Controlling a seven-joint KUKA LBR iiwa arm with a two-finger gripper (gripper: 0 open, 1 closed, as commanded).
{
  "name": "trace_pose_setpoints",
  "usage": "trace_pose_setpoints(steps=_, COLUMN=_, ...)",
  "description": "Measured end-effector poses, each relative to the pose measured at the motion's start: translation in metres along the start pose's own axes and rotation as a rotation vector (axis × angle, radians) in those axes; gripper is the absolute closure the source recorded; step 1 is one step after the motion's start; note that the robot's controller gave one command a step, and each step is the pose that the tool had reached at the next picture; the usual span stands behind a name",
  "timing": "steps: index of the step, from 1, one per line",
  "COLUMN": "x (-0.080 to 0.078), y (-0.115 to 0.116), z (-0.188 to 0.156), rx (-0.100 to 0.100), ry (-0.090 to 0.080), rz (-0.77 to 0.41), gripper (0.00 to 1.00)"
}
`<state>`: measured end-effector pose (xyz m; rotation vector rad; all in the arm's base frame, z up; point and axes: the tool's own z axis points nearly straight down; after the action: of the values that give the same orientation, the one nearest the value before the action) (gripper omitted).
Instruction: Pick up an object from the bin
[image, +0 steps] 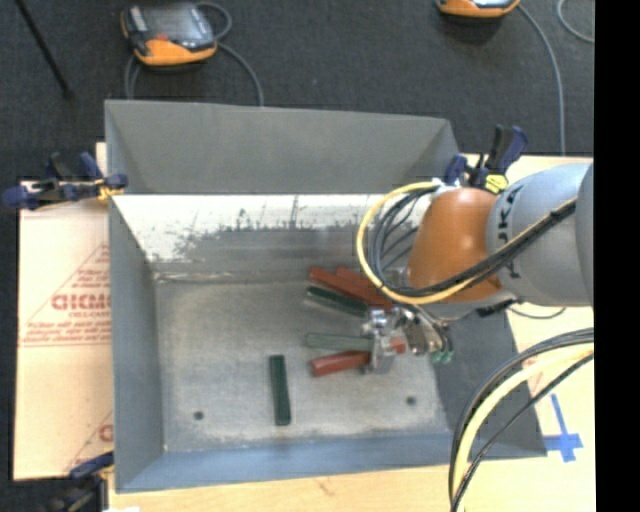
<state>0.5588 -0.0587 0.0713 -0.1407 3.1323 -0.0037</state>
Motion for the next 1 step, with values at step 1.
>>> trace_pose_setpoints(steps=1, x=0.0000, y=0.0000, z=0.0000, rx=0.000, ry=0.000, rz=-0.001, gripper=1.00)
